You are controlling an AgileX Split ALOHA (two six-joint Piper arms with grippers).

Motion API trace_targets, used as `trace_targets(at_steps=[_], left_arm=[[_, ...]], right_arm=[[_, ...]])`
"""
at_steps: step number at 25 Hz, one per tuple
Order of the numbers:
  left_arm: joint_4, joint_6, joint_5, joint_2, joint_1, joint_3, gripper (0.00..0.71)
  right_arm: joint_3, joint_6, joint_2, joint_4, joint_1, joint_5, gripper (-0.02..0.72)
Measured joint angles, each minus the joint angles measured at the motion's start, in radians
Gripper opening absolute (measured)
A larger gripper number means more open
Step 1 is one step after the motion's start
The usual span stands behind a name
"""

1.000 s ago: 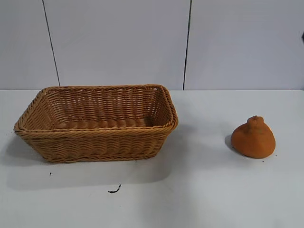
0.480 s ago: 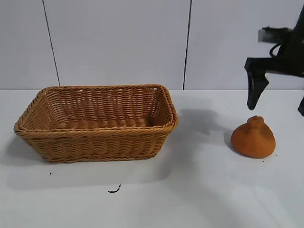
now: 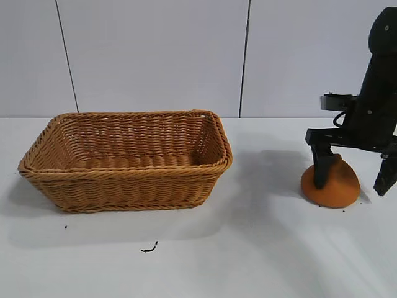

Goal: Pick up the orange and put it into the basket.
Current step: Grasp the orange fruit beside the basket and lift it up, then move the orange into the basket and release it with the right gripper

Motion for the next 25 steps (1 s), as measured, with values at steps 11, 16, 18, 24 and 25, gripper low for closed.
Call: trace_targets(at_steps=[11, 16, 18, 24, 25], left_arm=[[0.0, 0.0, 0.0, 0.0, 0.0, 0.0, 0.666], [0.0, 0.0, 0.0, 0.0, 0.0, 0.0, 0.666], [0.0, 0.0, -0.001, 0.0, 0.0, 0.0, 0.666], [0.0, 0.0, -0.001, 0.0, 0.0, 0.0, 0.666], [0.0, 0.0, -0.001, 0.0, 0.0, 0.0, 0.666]], right_arm=[[-0.288, -0.012, -0.103, -0.007, 0.0, 0.194, 0.001], [-0.453, -0.013, -0.108, 0.025, 0.0, 0.278, 0.001], [-0.492, -0.013, -0.108, 0.042, 0.009, 0.293, 0.001], [-0.542, -0.014, -0.108, 0.045, 0.127, 0.302, 0.001], [-0.543, -0.014, -0.108, 0.046, 0.16, 0.301, 0.001]])
